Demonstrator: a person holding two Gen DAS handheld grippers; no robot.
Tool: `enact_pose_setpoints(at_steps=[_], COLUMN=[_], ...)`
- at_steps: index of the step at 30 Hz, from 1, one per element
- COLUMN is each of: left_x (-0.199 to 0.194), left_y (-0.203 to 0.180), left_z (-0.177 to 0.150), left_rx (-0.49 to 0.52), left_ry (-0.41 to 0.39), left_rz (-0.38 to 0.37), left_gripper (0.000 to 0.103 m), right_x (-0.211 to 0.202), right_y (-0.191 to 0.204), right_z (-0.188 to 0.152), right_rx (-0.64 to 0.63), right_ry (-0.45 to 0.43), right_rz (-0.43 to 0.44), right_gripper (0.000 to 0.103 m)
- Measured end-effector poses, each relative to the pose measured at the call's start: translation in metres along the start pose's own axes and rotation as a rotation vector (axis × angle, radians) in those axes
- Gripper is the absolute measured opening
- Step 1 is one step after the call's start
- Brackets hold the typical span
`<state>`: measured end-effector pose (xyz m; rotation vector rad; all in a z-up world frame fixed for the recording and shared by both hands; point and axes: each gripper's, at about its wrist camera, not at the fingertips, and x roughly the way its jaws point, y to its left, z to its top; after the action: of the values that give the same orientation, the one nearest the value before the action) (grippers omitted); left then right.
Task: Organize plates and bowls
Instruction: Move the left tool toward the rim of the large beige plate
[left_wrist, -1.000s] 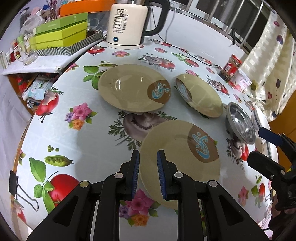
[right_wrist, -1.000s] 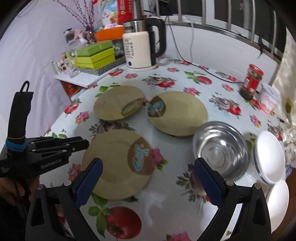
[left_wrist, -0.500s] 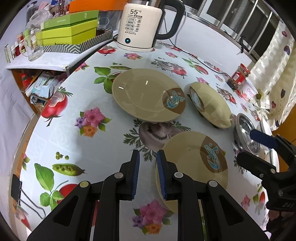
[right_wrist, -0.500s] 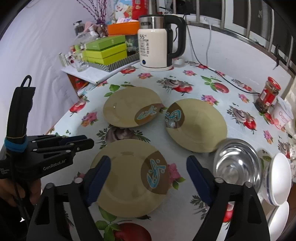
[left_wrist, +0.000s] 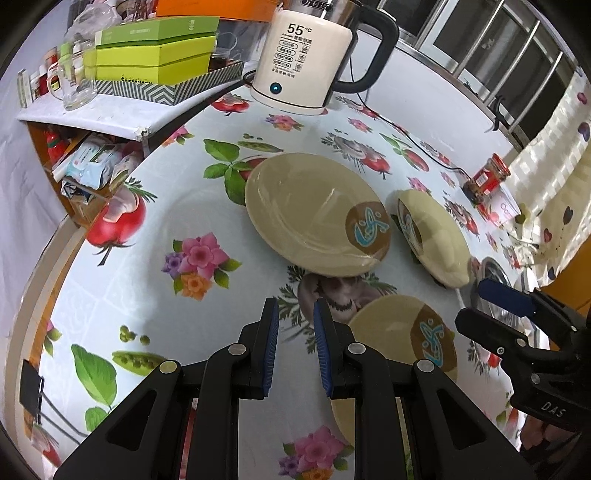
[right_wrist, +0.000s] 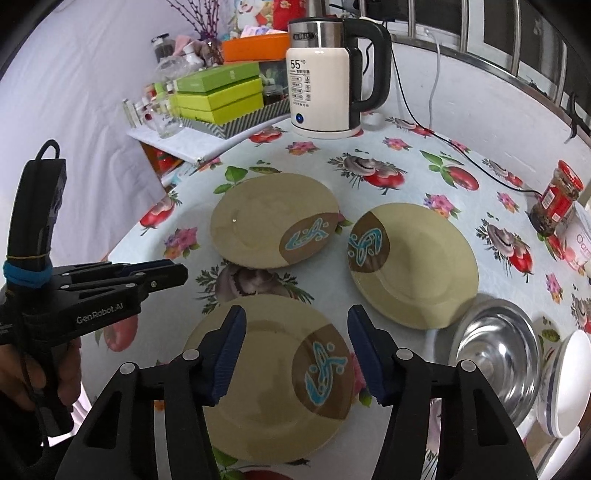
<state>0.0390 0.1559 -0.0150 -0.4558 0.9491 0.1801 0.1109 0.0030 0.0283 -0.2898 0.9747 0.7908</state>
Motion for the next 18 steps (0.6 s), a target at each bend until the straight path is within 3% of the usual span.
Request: enact_pose_setpoints(at_steps=[18], left_x=[0.024], left_y=[0.027], left_z=[0.037], left_rx=[-0.088], left_ry=[-0.018], left_rz=[-0.023], left_gripper=[0.020], right_x=[0.044], right_y=[-0.023], right_z=[0.044], right_rx=[0.082], right_ry=[0.022], right_rz=[0.079], right_gripper=[0.056])
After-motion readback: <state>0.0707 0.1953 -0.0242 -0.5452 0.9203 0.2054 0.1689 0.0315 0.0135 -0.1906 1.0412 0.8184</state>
